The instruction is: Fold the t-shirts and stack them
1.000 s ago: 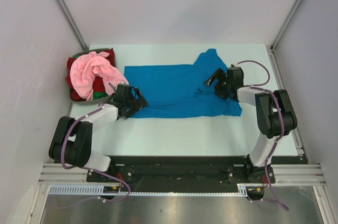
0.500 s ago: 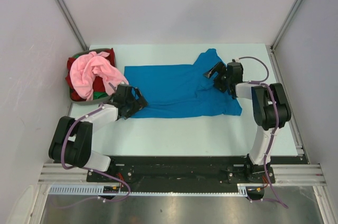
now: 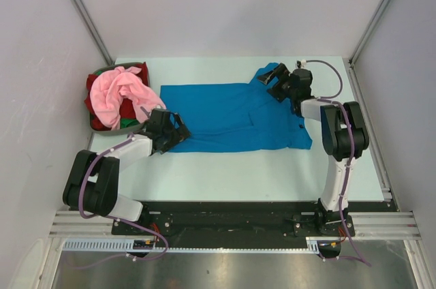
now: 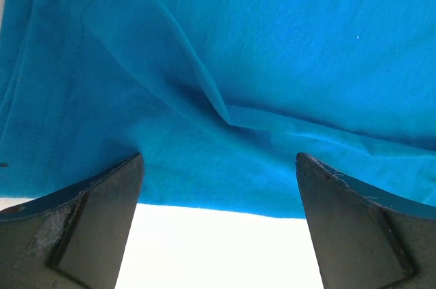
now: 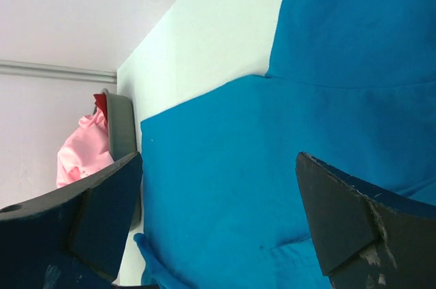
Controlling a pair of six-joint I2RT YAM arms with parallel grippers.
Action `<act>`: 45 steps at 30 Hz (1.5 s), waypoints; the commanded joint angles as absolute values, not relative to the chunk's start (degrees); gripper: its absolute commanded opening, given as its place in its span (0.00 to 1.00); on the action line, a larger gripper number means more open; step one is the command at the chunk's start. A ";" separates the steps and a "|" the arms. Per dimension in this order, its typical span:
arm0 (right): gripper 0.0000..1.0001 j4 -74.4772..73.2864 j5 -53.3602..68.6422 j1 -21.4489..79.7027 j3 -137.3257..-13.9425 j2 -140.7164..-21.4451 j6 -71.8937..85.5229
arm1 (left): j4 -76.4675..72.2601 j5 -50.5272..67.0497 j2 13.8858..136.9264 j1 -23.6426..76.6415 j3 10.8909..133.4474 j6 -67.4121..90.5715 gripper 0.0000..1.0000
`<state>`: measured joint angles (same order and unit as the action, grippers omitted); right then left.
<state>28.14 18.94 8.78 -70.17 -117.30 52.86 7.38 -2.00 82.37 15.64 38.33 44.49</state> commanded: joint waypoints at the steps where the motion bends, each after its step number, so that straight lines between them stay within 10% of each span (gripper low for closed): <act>1: 1.00 25.00 19.52 9.22 -71.81 -110.85 47.83 | 8.08 -3.78 81.13 15.82 36.91 43.24 1.00; 27: 1.00 -9.93 0.97 18.19 -37.80 -58.01 38.15 | 9.68 2.20 63.45 16.26 21.89 60.20 0.97; 37: 1.00 -12.66 0.00 19.51 -34.37 -52.47 37.79 | 5.19 -2.11 73.03 16.17 21.71 65.48 0.46; 45: 1.00 -12.57 -2.19 20.74 -32.34 -51.24 37.36 | 6.84 -3.16 79.36 16.17 25.39 67.67 0.45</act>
